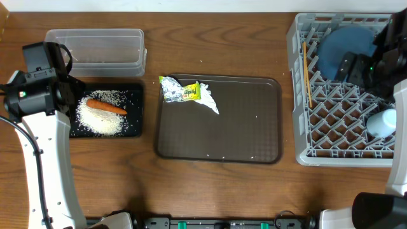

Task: Sort waste into correct bins and load items into the dishwasher rack
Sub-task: 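Withdraw the right gripper to hover over the dish rack, then reach the left gripper over the white tissue on the brown tray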

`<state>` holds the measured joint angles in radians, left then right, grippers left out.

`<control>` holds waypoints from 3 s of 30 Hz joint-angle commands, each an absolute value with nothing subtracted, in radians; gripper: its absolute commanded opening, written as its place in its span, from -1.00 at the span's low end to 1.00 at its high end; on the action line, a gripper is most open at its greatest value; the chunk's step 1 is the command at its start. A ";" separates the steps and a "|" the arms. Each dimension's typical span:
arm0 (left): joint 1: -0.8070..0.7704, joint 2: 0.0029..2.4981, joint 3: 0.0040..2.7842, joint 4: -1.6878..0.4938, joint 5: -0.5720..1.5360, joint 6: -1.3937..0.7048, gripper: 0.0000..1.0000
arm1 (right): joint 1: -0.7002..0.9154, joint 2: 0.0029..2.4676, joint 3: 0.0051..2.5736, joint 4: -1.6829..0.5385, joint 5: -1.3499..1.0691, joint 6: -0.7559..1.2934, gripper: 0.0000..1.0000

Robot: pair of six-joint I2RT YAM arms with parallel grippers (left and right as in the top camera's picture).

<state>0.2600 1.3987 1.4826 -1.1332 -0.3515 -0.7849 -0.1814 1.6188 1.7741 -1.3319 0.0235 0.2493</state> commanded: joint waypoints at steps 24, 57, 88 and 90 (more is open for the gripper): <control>0.261 1.400 1.491 -1.137 -0.377 -0.782 0.99 | -0.183 1.618 1.769 -1.335 0.026 0.276 0.98; 0.233 1.411 1.466 -1.320 0.229 -0.770 0.96 | -0.183 1.618 1.769 -1.335 0.026 0.276 0.98; -0.523 1.555 1.392 -0.866 0.105 -1.002 0.96 | -0.183 1.618 1.769 -1.335 0.026 0.276 0.99; -0.523 1.580 1.392 -0.867 0.142 -1.001 0.96 | -0.183 1.618 1.769 -1.335 0.026 0.276 0.98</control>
